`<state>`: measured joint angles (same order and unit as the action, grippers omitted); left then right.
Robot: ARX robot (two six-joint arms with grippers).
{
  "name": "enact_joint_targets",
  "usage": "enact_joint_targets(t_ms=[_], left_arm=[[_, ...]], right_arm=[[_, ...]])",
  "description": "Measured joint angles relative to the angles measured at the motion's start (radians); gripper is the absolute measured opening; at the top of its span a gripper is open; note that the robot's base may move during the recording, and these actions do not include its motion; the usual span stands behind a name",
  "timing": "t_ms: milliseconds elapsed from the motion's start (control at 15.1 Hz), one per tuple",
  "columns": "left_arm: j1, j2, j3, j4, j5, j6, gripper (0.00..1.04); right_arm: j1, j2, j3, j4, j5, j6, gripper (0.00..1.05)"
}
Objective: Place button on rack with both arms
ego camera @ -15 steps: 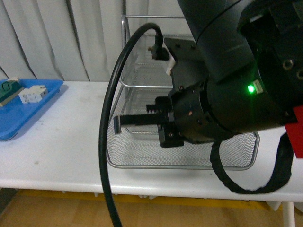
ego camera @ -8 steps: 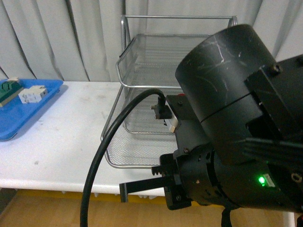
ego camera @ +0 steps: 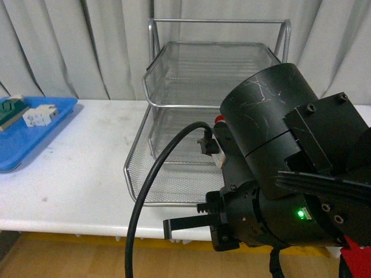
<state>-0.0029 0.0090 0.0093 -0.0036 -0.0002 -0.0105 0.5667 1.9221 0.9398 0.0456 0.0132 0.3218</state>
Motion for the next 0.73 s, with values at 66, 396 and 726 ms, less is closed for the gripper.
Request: enact_joint_targets(t_ms=[66, 396, 726], left_arm=[[0.0, 0.0, 0.0, 0.0, 0.0, 0.0, 0.98], [0.0, 0.0, 0.0, 0.0, 0.0, 0.0, 0.98], [0.0, 0.0, 0.0, 0.0, 0.0, 0.0, 0.98]], right_arm=[[-0.005, 0.007, 0.003, -0.002, 0.001, 0.0, 0.02], [-0.039, 0.023, 0.026, -0.018, 0.014, -0.004, 0.02], [-0.078, 0.028, 0.055, -0.015, 0.022, -0.024, 0.02]])
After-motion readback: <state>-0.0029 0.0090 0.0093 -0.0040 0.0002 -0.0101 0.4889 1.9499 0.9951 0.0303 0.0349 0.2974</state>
